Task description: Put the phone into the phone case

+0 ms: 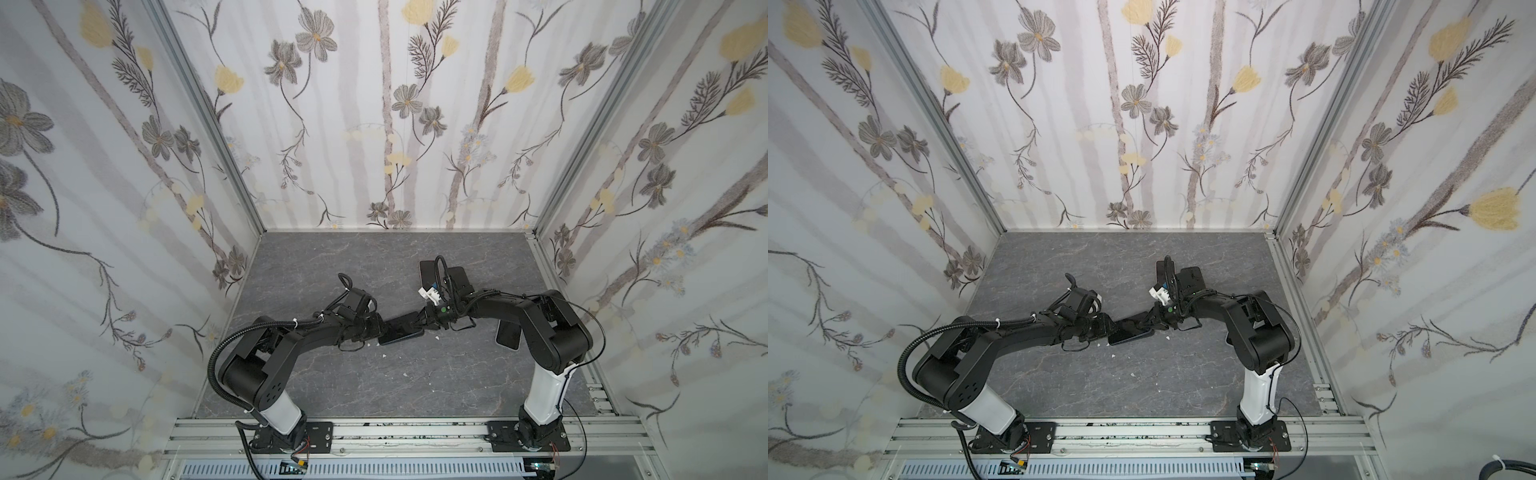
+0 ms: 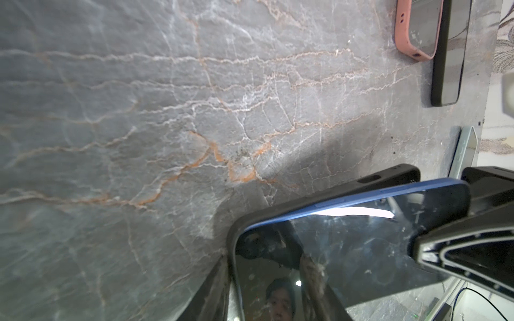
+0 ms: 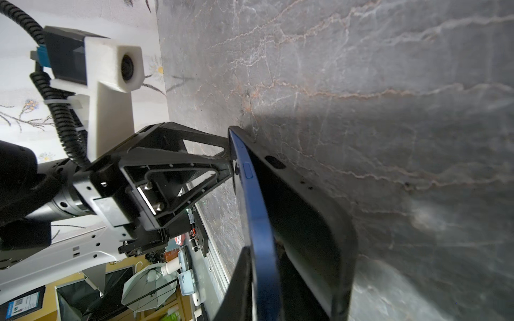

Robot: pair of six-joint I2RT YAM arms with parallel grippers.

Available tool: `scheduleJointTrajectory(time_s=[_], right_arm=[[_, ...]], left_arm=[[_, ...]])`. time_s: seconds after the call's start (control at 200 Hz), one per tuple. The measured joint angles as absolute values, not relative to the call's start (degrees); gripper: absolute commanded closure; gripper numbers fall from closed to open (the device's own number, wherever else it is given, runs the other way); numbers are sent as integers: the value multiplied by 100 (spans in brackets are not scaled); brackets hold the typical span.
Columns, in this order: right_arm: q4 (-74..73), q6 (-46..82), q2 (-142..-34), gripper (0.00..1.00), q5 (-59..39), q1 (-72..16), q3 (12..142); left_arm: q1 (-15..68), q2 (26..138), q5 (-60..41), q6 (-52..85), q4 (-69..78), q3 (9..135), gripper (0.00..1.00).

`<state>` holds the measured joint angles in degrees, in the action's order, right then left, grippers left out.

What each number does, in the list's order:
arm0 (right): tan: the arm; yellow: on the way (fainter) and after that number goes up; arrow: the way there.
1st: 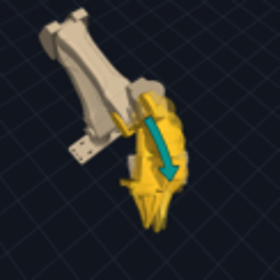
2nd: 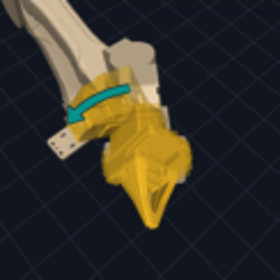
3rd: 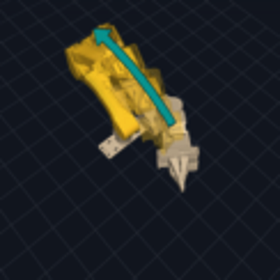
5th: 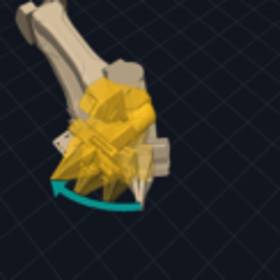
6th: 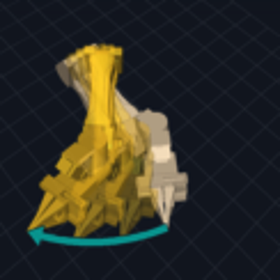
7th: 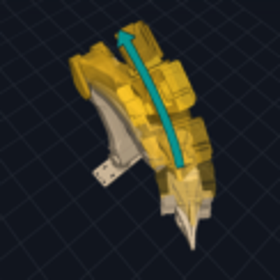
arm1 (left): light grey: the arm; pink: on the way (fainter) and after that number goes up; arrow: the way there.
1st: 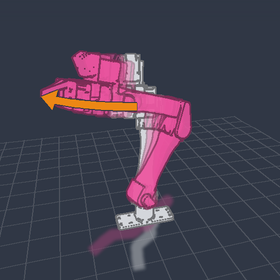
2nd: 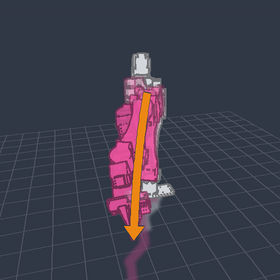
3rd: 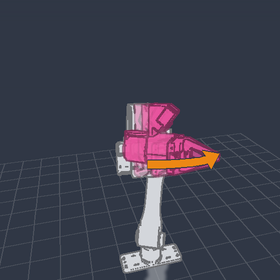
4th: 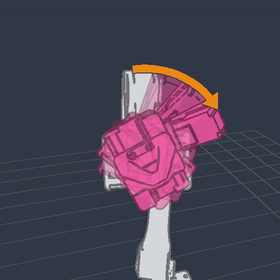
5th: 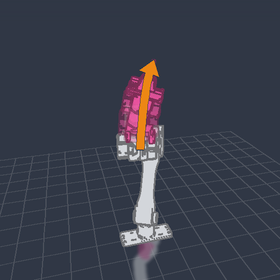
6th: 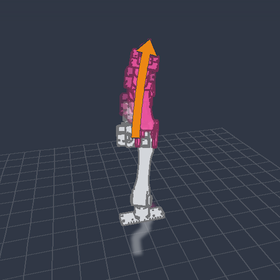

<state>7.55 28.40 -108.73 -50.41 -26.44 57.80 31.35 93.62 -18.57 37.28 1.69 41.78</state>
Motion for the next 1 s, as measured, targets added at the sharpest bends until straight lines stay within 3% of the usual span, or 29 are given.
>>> scheduleJointTrajectory(time_s=[0.105, 0.225, 0.505, 0.824, 0.999], right_arm=[[799, 2845, -10919, 80, -4783, -2646, 5774], [919, 2862, -10908, 62, -4298, -2689, 5776], [1634, 2840, -10530, 54, -3120, -2727, 5990], [2510, 2657, -10047, 52, -2440, -2738, 6198], [2775, 2502, -9909, 61, -2215, -2735, 6187]], left_arm=[[3148, 9354, -1804, 3723, 189, 4178, 57], [3173, 9358, -1776, 3667, 242, 4178, 57], [3205, 9332, -1599, 3579, 207, 4176, 57], [3205, 9292, -1487, 3485, 123, 4176, 57], [3216, 9303, -1538, 3465, 56, 4222, 58]])
